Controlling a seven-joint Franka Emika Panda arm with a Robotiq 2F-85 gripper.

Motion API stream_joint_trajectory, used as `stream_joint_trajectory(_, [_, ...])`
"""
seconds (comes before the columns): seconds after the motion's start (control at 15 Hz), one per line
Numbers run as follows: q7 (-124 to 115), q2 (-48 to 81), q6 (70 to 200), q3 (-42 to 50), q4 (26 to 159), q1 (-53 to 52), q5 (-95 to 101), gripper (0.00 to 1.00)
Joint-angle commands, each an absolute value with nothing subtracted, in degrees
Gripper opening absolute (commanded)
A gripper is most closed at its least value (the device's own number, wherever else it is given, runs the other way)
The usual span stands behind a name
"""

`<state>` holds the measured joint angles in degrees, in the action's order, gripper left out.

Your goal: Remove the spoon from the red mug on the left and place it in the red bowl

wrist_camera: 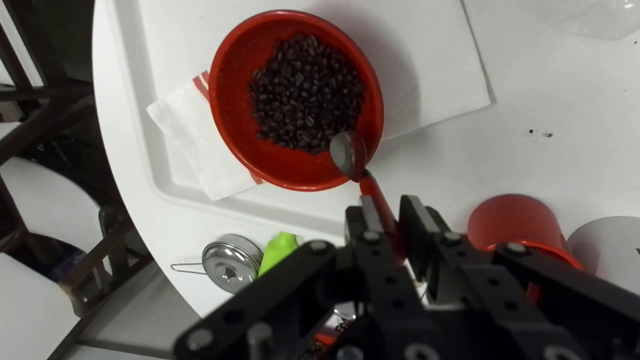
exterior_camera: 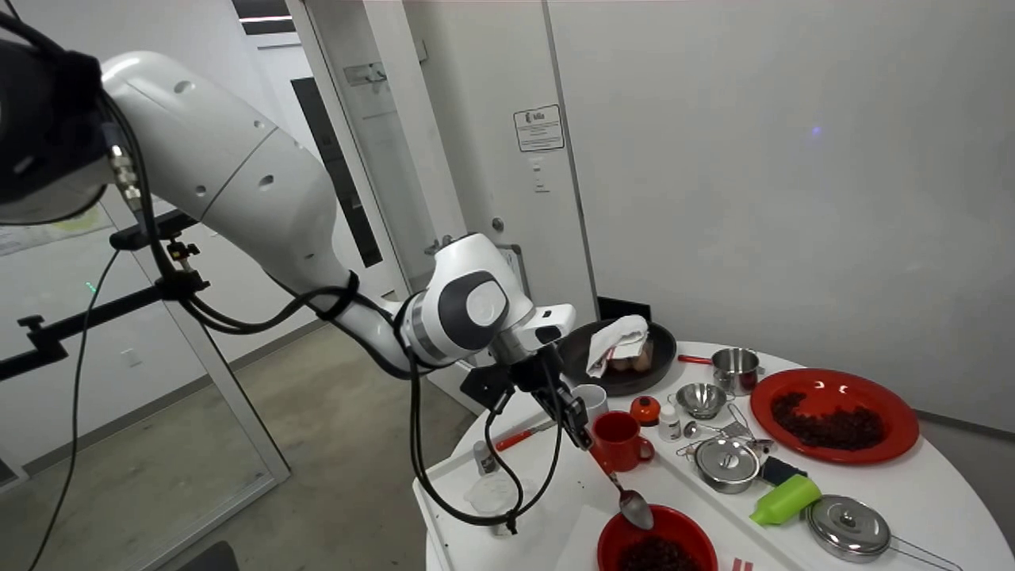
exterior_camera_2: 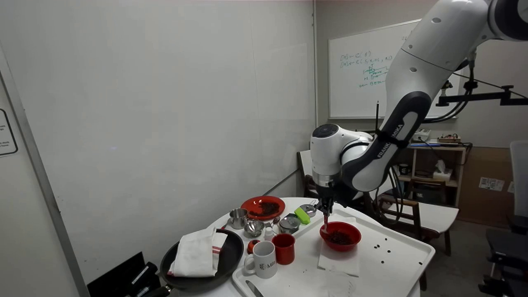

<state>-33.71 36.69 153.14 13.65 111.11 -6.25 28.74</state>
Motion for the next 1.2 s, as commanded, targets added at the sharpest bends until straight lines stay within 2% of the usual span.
stream_joint_trajectory(0.0, [-30.20,36.16,150.39,14.47,111.43,-7.50,25.08,0.10])
stream_joint_trajectory(0.4, [-26.39,36.31,153.54,13.51,111.59,-6.73,22.10,0.10])
stream_joint_trajectory(1.13, [-25.25,36.24,150.96,13.10,111.14,-6.96,15.52,0.10])
